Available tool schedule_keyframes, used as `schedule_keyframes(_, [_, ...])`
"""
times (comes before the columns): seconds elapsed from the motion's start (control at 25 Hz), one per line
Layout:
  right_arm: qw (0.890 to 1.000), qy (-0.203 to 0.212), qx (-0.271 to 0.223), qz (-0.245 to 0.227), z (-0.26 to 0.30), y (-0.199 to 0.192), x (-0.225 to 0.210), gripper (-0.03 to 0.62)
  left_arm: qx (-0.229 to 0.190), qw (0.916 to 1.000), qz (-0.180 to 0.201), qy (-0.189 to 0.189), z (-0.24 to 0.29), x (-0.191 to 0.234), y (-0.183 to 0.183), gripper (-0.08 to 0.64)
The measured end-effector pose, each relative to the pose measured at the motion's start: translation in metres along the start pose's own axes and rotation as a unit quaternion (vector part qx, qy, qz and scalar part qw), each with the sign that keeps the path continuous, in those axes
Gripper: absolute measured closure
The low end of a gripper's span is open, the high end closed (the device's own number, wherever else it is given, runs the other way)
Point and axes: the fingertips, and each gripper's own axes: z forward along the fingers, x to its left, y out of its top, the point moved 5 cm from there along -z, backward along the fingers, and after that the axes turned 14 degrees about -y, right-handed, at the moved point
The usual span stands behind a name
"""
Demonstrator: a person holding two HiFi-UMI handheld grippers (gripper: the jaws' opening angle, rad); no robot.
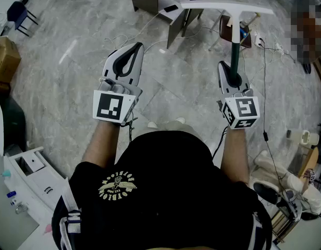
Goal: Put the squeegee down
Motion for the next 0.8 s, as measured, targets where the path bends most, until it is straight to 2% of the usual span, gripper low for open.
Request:
schedule_keyframes(0.44, [1.000, -0.007, 0.011, 0.024, -0.008, -0.010, 0.013, 0.560, -0.001, 0.9997, 0.016, -0.020, 0.003, -0.004, -0.004, 0.537])
schedule_keyframes(0.64, [0.999, -0.013, 0.013, 0.031, 0.018, -0.011, 0.001, 0.560, 0.009, 0.9998, 0.011, -0.016, 0.024, 0.015, -0.015, 0.537])
schedule_keyframes(0.8, [0.999, -0.010, 0.014, 0.030, 0.055, -0.014, -0.020, 0.560, 0.015, 0.9997, 0.014, -0.014, 0.064, 0.035, -0.028, 0.537])
